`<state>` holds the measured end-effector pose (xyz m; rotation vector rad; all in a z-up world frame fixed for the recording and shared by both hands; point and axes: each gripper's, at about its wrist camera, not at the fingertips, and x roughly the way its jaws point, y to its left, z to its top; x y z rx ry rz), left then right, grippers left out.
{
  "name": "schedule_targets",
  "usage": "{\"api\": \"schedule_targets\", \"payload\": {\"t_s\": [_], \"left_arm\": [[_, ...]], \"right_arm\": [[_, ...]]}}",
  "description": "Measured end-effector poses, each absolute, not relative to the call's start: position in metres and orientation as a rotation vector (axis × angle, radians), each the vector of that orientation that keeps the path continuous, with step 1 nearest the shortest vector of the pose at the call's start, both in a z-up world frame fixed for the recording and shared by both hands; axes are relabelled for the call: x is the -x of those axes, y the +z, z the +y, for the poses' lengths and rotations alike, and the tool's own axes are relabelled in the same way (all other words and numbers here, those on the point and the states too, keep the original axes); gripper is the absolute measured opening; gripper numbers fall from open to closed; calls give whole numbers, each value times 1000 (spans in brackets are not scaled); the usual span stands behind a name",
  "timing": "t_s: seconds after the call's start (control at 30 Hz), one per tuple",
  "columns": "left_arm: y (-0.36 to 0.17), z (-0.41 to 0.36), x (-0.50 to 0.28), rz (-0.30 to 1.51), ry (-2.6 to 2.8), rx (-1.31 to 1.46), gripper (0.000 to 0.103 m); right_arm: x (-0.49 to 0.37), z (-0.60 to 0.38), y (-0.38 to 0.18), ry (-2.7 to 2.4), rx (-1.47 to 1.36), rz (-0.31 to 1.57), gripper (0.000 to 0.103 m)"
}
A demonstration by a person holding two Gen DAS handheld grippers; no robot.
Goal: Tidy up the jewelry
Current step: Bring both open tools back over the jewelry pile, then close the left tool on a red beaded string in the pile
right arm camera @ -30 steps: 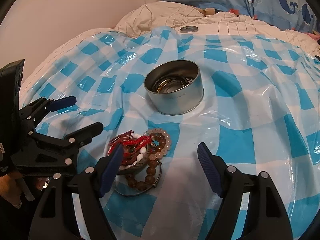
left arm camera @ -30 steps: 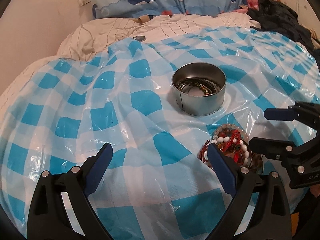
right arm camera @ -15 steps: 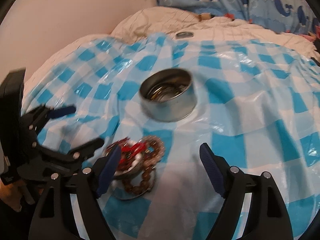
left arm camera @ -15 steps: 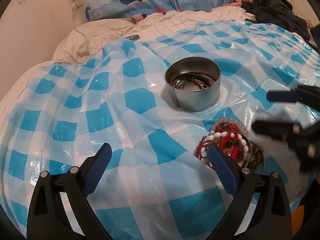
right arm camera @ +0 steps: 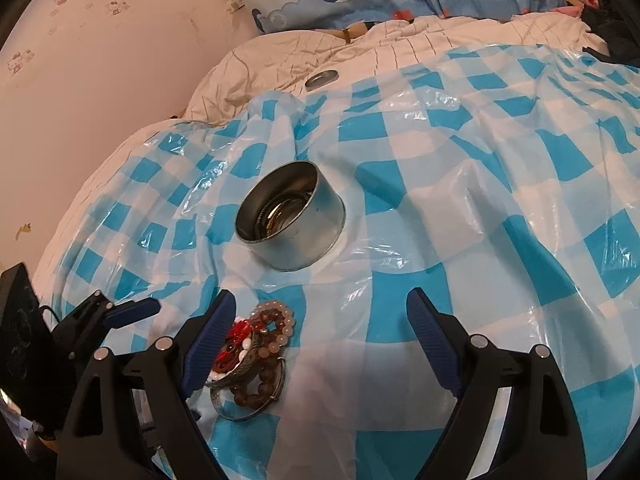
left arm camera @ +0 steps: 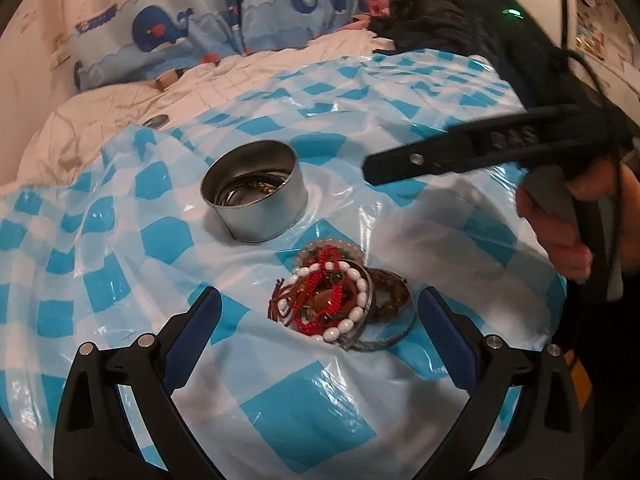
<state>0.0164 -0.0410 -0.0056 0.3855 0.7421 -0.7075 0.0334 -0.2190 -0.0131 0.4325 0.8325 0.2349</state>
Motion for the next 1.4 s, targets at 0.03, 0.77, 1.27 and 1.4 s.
{"api": "schedule_targets", "payload": {"t_s": [0.03, 0.77, 1.27, 1.4], "left_arm": [[-5, -40, -19, 744, -705, -364, 95], [-23, -41, -51, 913, -673, -213, 21], [0, -16, -57, 895, -691, -45, 1], [7, -11, -58, 879, -705, -2, 1]], "right_arm": [[-33, -218, -13, 236, -432, 833, 84], [-35, -218, -19, 240, -453, 855, 84], [-36, -212, -22, 253, -438, 864, 84], [-33, -194, -18, 344, -384, 853, 84]]}}
